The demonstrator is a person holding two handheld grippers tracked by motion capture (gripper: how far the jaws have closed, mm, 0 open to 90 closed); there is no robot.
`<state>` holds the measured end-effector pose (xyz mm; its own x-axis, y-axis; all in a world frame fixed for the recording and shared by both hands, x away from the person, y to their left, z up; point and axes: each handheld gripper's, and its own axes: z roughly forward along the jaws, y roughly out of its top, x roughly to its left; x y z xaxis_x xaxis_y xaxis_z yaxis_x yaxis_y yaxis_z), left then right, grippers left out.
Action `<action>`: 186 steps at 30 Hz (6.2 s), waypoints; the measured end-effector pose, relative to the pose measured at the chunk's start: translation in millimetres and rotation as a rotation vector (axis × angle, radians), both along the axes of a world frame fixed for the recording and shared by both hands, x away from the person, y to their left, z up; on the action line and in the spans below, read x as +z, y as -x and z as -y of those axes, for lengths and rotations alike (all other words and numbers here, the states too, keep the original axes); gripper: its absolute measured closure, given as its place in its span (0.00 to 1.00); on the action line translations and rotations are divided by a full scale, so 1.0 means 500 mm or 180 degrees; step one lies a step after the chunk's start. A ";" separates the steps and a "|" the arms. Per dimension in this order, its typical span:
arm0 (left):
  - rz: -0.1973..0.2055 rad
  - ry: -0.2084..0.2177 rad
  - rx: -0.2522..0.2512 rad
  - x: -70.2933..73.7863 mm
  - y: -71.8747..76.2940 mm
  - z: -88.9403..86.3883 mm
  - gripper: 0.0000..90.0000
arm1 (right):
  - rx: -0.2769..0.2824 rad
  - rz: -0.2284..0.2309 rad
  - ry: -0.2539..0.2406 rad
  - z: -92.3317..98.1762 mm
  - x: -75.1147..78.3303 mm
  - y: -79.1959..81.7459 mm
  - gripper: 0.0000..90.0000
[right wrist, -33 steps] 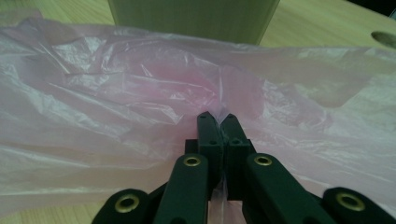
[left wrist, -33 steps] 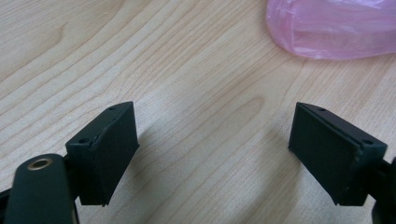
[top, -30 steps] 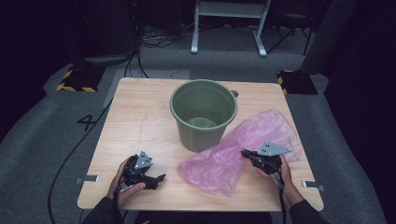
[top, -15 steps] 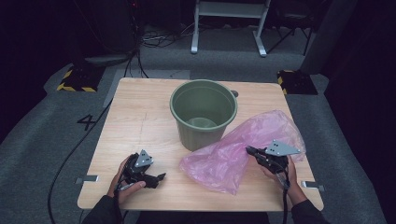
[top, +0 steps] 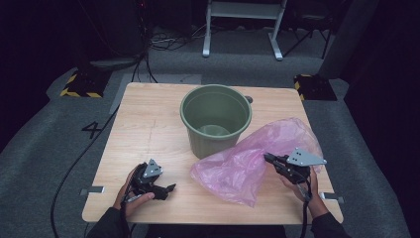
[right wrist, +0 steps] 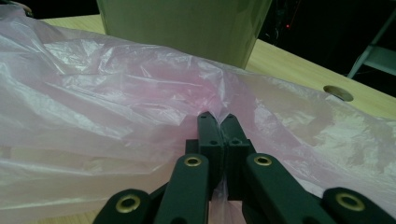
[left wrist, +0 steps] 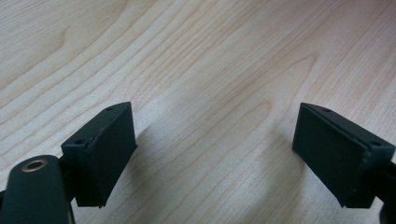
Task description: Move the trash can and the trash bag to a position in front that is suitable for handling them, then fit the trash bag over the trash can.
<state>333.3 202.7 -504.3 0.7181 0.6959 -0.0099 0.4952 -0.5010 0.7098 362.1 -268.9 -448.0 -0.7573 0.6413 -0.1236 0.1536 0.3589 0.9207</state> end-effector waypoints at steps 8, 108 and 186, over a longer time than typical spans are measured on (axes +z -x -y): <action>0.0002 -0.0001 0.0007 0.000 0.000 0.000 0.14 | 0.0034 0.0099 -0.0063 0.010 0.021 0.002 1.00; 0.0526 0.0394 0.0051 0.113 -0.001 -0.005 0.17 | -0.0463 0.0838 -0.0275 -0.009 0.243 -0.046 1.00; 0.0658 -0.0082 -0.0305 0.370 -0.201 0.241 0.33 | -0.0464 0.0786 0.0677 -0.127 0.249 -0.090 0.99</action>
